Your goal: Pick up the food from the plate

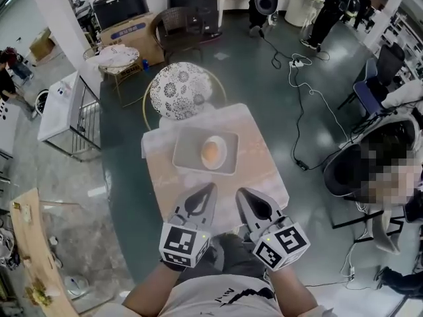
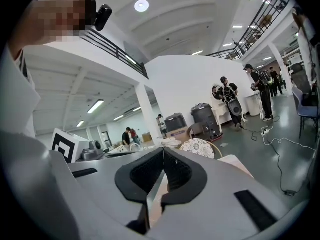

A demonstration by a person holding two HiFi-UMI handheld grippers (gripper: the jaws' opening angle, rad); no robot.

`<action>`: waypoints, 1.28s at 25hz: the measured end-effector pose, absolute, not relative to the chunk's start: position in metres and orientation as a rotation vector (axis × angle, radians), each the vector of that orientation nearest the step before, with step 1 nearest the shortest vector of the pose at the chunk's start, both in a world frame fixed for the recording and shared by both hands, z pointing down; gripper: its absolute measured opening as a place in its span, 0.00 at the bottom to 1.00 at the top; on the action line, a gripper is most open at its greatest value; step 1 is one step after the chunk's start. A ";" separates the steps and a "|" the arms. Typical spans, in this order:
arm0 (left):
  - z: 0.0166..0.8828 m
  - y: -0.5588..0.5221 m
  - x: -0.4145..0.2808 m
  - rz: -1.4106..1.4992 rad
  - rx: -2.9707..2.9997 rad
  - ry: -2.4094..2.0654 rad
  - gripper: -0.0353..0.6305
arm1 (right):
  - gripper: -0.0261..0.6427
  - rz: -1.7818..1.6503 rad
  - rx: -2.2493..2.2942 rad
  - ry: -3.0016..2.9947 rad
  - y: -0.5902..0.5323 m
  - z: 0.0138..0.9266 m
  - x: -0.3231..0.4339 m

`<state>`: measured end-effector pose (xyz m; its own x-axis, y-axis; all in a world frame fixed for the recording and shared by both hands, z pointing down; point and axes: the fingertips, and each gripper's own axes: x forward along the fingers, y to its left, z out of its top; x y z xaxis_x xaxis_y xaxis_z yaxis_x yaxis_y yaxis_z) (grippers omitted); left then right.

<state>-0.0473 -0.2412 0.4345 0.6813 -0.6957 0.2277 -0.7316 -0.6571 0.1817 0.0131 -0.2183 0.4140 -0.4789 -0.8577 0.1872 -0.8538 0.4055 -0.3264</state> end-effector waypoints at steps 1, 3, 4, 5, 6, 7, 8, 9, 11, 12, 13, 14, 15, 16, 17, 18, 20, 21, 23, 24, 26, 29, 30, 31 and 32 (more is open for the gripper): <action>0.438 -0.247 -0.045 0.206 2.635 -1.138 0.06 | 0.06 -0.606 -1.601 2.622 -0.224 0.416 0.015; 0.445 -0.258 -0.040 0.217 2.635 -1.132 0.06 | 0.06 -0.616 -1.598 2.620 -0.239 0.421 0.017; 0.449 -0.264 -0.037 0.225 2.636 -1.129 0.06 | 0.06 -0.622 -1.593 2.619 -0.246 0.424 0.018; 0.454 -0.271 -0.035 0.237 2.634 -1.128 0.06 | 0.06 -0.629 -1.584 2.621 -0.254 0.426 0.018; 0.460 -0.277 -0.034 0.252 2.628 -1.131 0.06 | 0.06 -0.639 -1.573 2.624 -0.261 0.430 0.017; 0.466 -0.284 -0.034 0.266 2.621 -1.139 0.06 | 0.06 -0.650 -1.561 2.629 -0.268 0.433 0.015; 0.472 -0.291 -0.035 0.274 2.613 -1.147 0.06 | 0.06 -0.662 -1.551 2.634 -0.276 0.438 0.014; 0.477 -0.299 -0.035 0.277 2.608 -1.153 0.06 | 0.06 -0.673 -1.543 2.639 -0.283 0.442 0.013; 0.486 -0.312 -0.034 0.278 2.602 -1.161 0.06 | 0.06 -0.691 -1.531 2.648 -0.298 0.450 0.012; 0.491 -0.319 -0.034 0.280 2.599 -1.163 0.06 | 0.06 -0.699 -1.526 2.653 -0.305 0.455 0.012; 0.498 -0.325 -0.034 0.283 2.595 -1.163 0.06 | 0.06 -0.707 -1.521 2.658 -0.312 0.460 0.013; 0.505 -0.331 -0.033 0.285 2.591 -1.162 0.06 | 0.06 -0.718 -1.519 2.661 -0.319 0.467 0.014; 0.512 -0.337 -0.030 0.283 2.589 -1.160 0.06 | 0.06 -0.731 -1.518 2.661 -0.325 0.473 0.017; 0.518 -0.343 -0.027 0.283 2.590 -1.157 0.06 | 0.06 -0.745 -1.520 2.660 -0.331 0.480 0.020; 0.524 -0.348 -0.023 0.287 2.591 -1.152 0.06 | 0.06 -0.759 -1.525 2.658 -0.337 0.488 0.023; 0.531 -0.352 -0.019 0.294 2.591 -1.147 0.06 | 0.06 -0.772 -1.529 2.659 -0.342 0.495 0.025; 0.546 -0.361 -0.016 0.304 2.585 -1.145 0.06 | 0.06 -0.791 -1.530 2.664 -0.351 0.510 0.028; 0.554 -0.365 -0.016 0.309 2.583 -1.146 0.06 | 0.06 -0.796 -1.529 2.668 -0.356 0.517 0.029; 0.570 -0.373 -0.014 0.326 2.577 -1.147 0.06 | 0.06 -0.801 -1.531 2.671 -0.366 0.529 0.031; 0.579 -0.377 -0.012 0.338 2.574 -1.145 0.06 | 0.06 -0.805 -1.534 2.670 -0.370 0.535 0.033; 0.596 -0.383 -0.009 0.361 2.571 -1.136 0.06 | 0.06 -0.818 -1.544 2.662 -0.378 0.548 0.037; 0.618 -0.391 -0.005 0.388 2.567 -1.132 0.06 | 0.06 -0.852 -1.558 2.647 -0.384 0.568 0.041; 0.625 -0.394 -0.004 0.395 2.564 -1.135 0.06 | 0.06 -0.863 -1.560 2.643 -0.386 0.575 0.041; 0.631 -0.397 -0.005 0.402 2.561 -1.141 0.06 | 0.06 -0.873 -1.558 2.641 -0.387 0.581 0.041; 0.637 -0.400 -0.005 0.407 2.558 -1.149 0.06 | 0.06 -0.882 -1.556 2.640 -0.388 0.586 0.040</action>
